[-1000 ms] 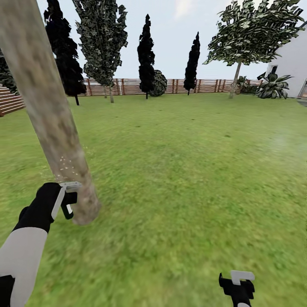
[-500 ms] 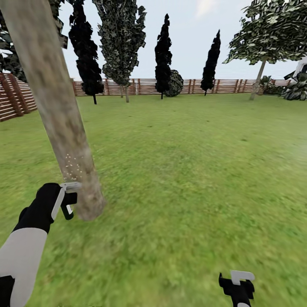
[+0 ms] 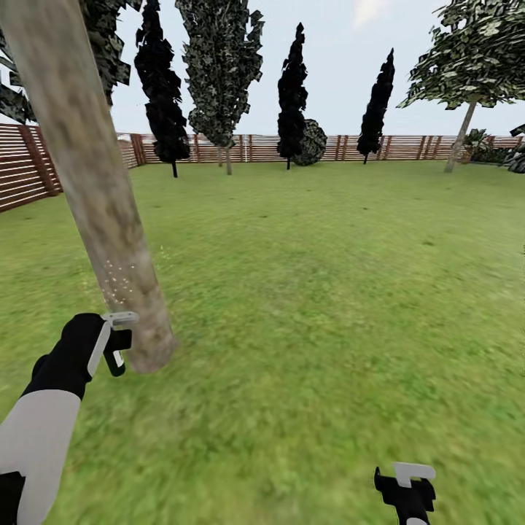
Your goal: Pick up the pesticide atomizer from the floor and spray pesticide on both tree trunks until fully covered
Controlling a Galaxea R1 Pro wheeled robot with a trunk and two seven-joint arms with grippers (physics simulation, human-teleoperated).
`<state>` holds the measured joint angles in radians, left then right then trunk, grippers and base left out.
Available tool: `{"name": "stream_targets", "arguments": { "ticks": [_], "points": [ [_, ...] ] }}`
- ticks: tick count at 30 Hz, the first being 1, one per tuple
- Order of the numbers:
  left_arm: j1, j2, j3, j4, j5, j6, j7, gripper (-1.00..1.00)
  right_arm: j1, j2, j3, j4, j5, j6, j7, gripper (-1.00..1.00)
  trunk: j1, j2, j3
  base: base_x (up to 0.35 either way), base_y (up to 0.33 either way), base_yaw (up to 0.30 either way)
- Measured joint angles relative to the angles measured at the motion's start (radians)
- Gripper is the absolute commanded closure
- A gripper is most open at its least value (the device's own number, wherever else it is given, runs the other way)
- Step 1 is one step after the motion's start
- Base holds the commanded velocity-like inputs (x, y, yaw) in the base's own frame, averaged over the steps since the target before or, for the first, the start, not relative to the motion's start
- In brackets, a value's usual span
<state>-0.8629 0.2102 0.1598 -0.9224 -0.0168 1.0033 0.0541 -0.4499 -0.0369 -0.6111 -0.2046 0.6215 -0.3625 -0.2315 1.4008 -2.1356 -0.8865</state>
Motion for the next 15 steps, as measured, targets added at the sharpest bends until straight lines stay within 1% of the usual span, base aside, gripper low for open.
{"name": "stream_targets", "arguments": {
  "ticks": [5, 11, 13, 15],
  "points": [
    [0.000, 0.000, 0.001, 0.000, 0.000, 0.000, 0.000, 1.00, 0.000, 0.000, 0.000, 0.000, 0.000, 0.000, 0.000, -1.00, 0.000, 0.000, 0.000, 0.013, -0.272, 0.000],
    [0.001, 0.002, 0.000, 0.004, -0.001, -0.001, 0.001, 1.00, 0.000, 0.001, 0.000, 0.000, -0.001, 0.000, -0.001, -1.00, 0.000, 0.000, 0.000, 0.106, -0.272, 0.009],
    [0.005, 0.005, 0.001, 0.028, -0.001, -0.004, 0.001, 1.00, 0.000, 0.002, 0.000, 0.000, -0.002, 0.000, -0.001, -1.00, 0.000, 0.000, 0.000, 0.124, -0.272, 0.151],
    [0.017, 0.007, 0.002, 0.050, -0.002, -0.007, 0.002, 1.00, 0.000, 0.002, 0.000, 0.000, -0.001, 0.000, -0.001, -1.00, 0.000, 0.000, 0.000, 0.125, -0.272, 0.242]
  ]
}}
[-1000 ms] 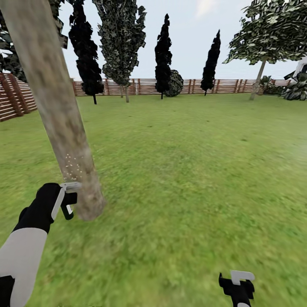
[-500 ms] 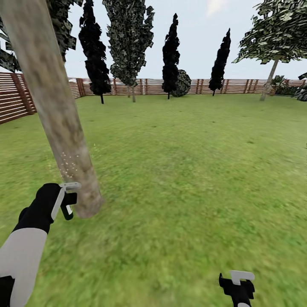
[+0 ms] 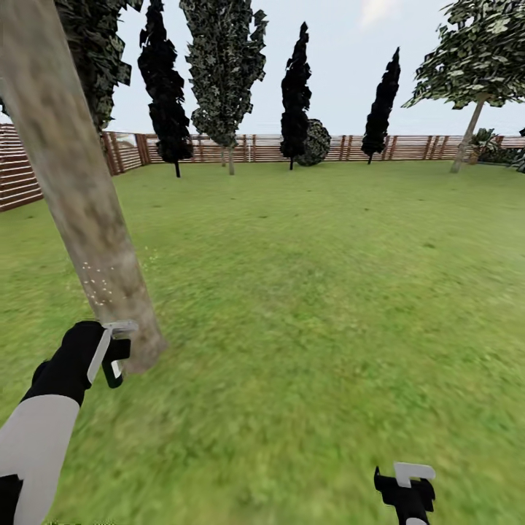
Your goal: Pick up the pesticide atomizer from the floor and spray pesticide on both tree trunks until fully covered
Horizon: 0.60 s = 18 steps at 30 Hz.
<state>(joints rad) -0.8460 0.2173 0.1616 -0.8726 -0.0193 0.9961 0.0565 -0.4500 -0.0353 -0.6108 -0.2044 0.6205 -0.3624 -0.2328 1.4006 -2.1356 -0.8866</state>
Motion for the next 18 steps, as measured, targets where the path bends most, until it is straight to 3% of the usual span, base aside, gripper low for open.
{"name": "stream_targets", "arguments": {
  "ticks": [7, 18],
  "points": [
    [0.005, 0.003, 0.000, 0.016, 0.001, -0.004, 0.001, 1.00, 0.000, 0.000, 0.000, 0.000, -0.001, 0.000, 0.000, -1.00, 0.000, 0.000, 0.000, 0.134, -0.268, 0.262],
    [0.005, -0.003, -0.003, 0.007, 0.000, -0.005, 0.000, 1.00, 0.000, 0.000, 0.000, 0.000, -0.001, 0.000, 0.000, -1.00, 0.000, 0.000, 0.000, 0.227, -0.197, 0.017]
  ]
}}
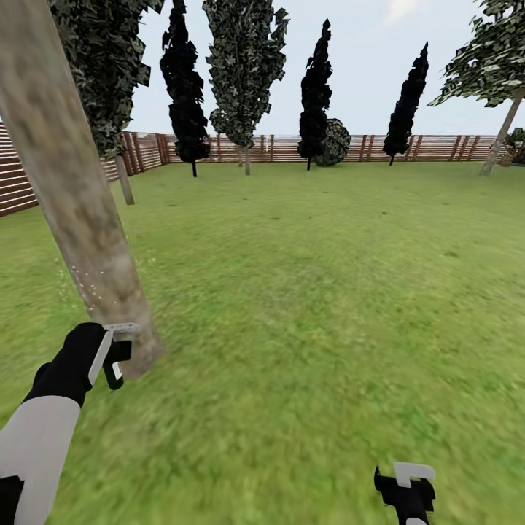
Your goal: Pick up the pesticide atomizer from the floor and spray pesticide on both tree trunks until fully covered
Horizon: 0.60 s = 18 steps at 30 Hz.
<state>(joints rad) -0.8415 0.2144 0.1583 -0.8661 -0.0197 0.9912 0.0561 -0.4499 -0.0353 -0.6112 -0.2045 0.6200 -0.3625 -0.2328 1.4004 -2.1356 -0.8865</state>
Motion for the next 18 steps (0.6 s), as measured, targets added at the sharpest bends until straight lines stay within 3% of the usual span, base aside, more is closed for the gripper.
{"name": "stream_targets", "arguments": {
  "ticks": [3, 7, 18],
  "points": [
    [0.000, 0.001, 0.000, -0.004, 0.001, 0.000, 0.000, 1.00, 0.000, 0.000, 0.000, 0.000, 0.000, 0.000, 0.000, -1.00, 0.000, 0.000, 0.000, 0.305, -0.072, 0.042],
    [0.000, 0.001, 0.000, 0.000, 0.001, -0.001, 0.001, 1.00, 0.000, 0.000, 0.001, 0.000, 0.000, 0.000, 0.000, -1.00, 0.000, 0.000, 0.000, 0.294, -0.007, 0.237],
    [0.000, -0.005, -0.001, 0.046, 0.000, -0.003, 0.003, 1.00, 0.000, 0.000, 0.000, 0.000, 0.000, 0.000, 0.000, -1.00, 0.000, 0.000, 0.000, 0.031, 0.000, 0.275]
  ]
}}
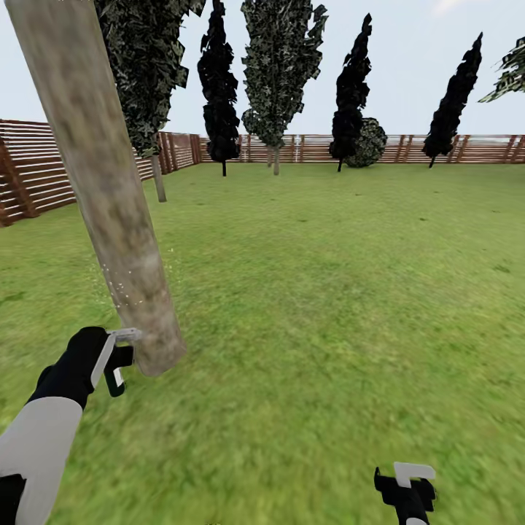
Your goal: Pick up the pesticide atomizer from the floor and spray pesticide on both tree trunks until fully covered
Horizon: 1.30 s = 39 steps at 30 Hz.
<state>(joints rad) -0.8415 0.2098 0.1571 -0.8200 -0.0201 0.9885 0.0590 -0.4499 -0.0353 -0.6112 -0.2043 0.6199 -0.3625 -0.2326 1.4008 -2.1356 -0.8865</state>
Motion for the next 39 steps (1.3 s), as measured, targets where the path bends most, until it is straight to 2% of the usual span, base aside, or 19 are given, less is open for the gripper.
{"name": "stream_targets", "arguments": {
  "ticks": [8, 13, 31, 39],
  "points": [
    [-0.003, -0.007, 0.004, 0.003, -0.002, 0.001, 0.002, 1.00, 0.000, -0.001, 0.000, 0.000, 0.001, 0.000, 0.001, -1.00, -0.001, 0.000, 0.000, 0.287, -0.034, 0.132],
    [-0.002, -0.006, 0.005, 0.005, 0.001, 0.002, 0.065, 1.00, 0.000, -0.002, 0.000, 0.000, 0.002, 0.000, 0.001, -1.00, 0.000, 0.000, 0.000, 0.286, -0.146, 0.001],
    [-0.001, -0.006, 0.005, 0.010, 0.005, 0.006, 0.067, 1.00, 0.000, -0.002, 0.000, 0.000, 0.001, 0.000, 0.001, -1.00, 0.000, 0.000, 0.000, 0.203, -0.214, 0.002],
    [-0.001, -0.006, 0.005, 0.003, 0.005, 0.009, 0.067, 1.00, 0.000, 0.000, 0.000, 0.000, 0.000, 0.000, 0.001, -1.00, 0.000, 0.000, 0.000, 0.066, -0.265, 0.233]
  ]
}}
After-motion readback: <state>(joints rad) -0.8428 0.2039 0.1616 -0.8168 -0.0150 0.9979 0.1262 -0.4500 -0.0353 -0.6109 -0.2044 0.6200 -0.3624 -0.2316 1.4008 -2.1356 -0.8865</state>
